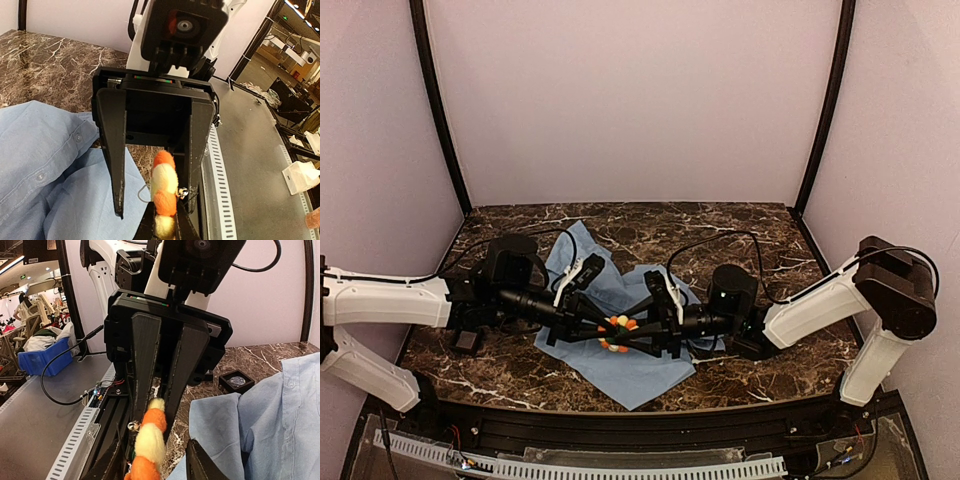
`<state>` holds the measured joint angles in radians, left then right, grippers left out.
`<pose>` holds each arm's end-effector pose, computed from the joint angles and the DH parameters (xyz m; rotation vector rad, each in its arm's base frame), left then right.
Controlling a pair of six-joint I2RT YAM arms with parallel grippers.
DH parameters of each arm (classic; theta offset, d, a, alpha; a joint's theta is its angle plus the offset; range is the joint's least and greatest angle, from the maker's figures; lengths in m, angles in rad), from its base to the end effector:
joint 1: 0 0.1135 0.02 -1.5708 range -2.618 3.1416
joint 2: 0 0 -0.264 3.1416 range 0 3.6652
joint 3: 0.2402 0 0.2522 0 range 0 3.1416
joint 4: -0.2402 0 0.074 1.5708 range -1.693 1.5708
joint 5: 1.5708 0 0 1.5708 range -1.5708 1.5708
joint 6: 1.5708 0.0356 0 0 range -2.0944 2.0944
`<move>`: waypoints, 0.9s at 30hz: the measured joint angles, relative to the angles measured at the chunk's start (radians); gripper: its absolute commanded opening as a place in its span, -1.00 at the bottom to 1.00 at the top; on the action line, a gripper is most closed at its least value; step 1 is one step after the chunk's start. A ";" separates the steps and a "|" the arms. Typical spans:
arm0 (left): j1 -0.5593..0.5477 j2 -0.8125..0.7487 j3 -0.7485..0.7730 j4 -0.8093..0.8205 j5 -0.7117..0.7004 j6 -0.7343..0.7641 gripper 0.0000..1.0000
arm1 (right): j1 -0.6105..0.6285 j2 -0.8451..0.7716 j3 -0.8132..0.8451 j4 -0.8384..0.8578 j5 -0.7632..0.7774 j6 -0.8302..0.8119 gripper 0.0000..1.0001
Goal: Remove the brooch from the garment
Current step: Close the brooch.
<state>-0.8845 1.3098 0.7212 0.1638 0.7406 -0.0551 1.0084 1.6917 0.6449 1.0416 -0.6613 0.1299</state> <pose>0.1590 -0.2321 0.2411 1.3060 1.6823 -1.3186 0.1566 0.2895 0.1930 -1.2241 1.2667 1.3758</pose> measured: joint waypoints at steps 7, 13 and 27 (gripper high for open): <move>0.000 -0.018 0.000 0.016 0.007 0.000 -0.98 | -0.003 0.007 0.000 0.005 -0.037 0.015 -0.33; 0.000 -0.019 0.000 0.016 0.010 0.000 -0.98 | -0.003 0.014 0.000 -0.005 -0.050 0.022 -0.43; 0.001 -0.019 0.000 0.016 0.003 0.001 -0.98 | -0.003 0.014 0.000 -0.010 -0.038 0.053 -0.37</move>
<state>-0.8837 1.2911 0.7212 0.1799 0.7441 -0.0544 1.0054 1.7054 0.6449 1.0317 -0.6991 0.1825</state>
